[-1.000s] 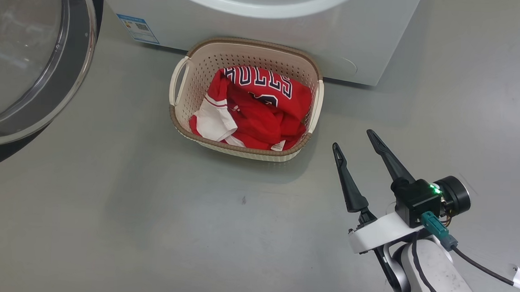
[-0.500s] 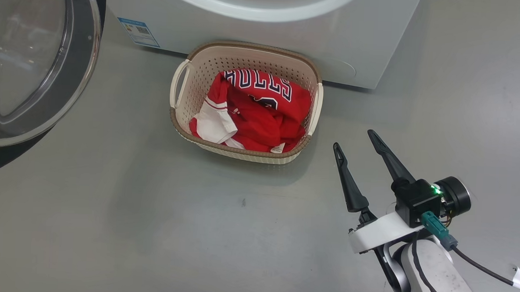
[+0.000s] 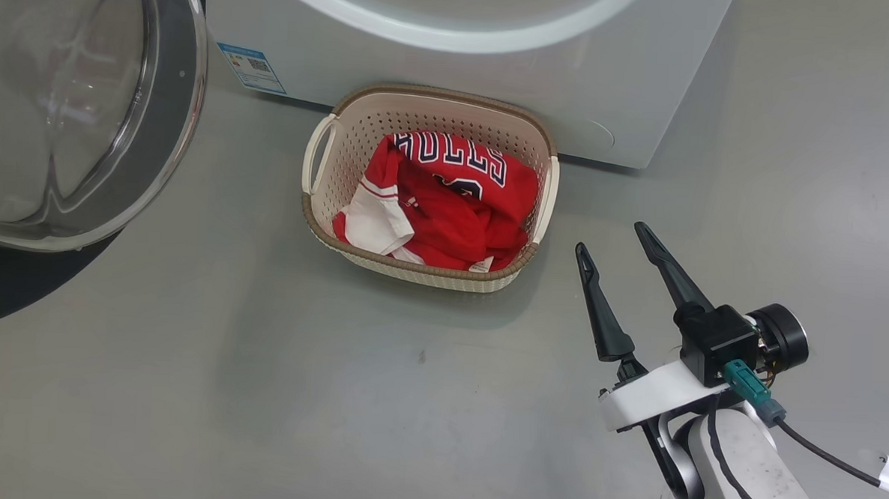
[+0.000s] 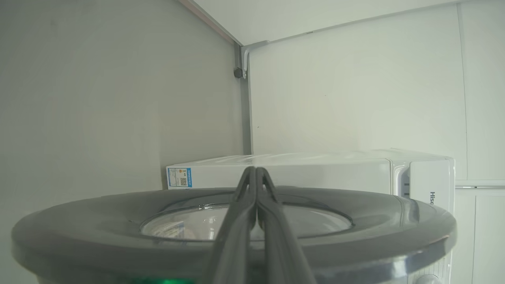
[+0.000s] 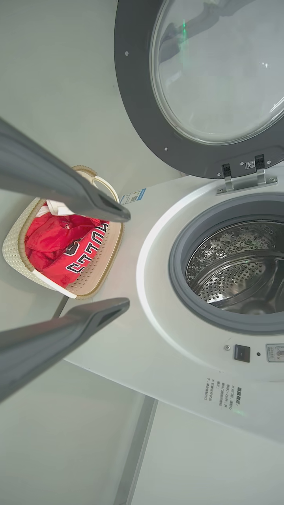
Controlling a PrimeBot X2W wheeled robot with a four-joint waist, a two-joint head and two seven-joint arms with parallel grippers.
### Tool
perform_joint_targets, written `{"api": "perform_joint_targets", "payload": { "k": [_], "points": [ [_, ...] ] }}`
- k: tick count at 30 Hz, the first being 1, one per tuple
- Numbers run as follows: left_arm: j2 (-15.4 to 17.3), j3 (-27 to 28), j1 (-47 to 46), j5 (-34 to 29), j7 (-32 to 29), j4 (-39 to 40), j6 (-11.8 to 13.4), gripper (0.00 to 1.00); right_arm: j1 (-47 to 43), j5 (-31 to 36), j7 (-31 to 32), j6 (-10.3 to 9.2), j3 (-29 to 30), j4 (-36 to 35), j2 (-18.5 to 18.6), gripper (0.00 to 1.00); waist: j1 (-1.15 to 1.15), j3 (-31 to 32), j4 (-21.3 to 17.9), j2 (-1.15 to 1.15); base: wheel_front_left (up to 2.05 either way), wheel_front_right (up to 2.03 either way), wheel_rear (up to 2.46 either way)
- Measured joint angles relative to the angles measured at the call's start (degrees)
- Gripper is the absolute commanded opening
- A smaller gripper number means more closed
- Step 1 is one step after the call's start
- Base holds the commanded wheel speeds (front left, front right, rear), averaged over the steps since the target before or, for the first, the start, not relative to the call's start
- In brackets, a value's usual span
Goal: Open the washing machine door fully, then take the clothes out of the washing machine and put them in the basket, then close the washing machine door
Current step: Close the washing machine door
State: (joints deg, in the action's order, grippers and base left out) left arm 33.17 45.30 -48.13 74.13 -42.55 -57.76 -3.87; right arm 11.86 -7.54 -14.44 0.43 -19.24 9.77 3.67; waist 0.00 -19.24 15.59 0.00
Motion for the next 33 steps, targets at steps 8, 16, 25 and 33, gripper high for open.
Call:
{"api": "perform_joint_targets", "payload": {
  "k": [8, 16, 25, 33],
  "points": [
    [-0.63, -0.81, 0.0, 1.99, -5.49, -0.08, -1.56, 0.0, -0.08, -0.52, 0.0, 0.0, 0.05, 0.19, -0.05, 1.0, 0.0, 1.52, 0.55, 0.0, 0.0, 0.0, 0.0],
    [-1.23, -0.56, -0.04, 4.24, -10.38, 1.04, -2.55, 0.0, -0.65, -0.77, 0.0, -0.02, 0.4, 0.19, -0.11, 1.0, 0.0, 2.44, 1.19, 0.0, 0.0, 0.0, 0.0],
    [-3.88, -2.25, 0.11, 5.71, -16.27, 2.72, -3.0, 0.0, -0.72, -1.15, 0.0, 0.09, 0.14, 0.32, -0.13, 1.0, 0.0, 3.61, 1.85, 0.0, 0.0, 0.0, 0.0],
    [-4.76, -2.77, 2.88, 6.5, -21.09, 5.46, -3.04, 0.0, -1.37, -2.04, 0.0, 0.48, -0.21, 0.59, -0.16, 1.0, 0.0, 4.97, 1.54, 0.0, 0.0, 0.0, 0.0]
  ]
}}
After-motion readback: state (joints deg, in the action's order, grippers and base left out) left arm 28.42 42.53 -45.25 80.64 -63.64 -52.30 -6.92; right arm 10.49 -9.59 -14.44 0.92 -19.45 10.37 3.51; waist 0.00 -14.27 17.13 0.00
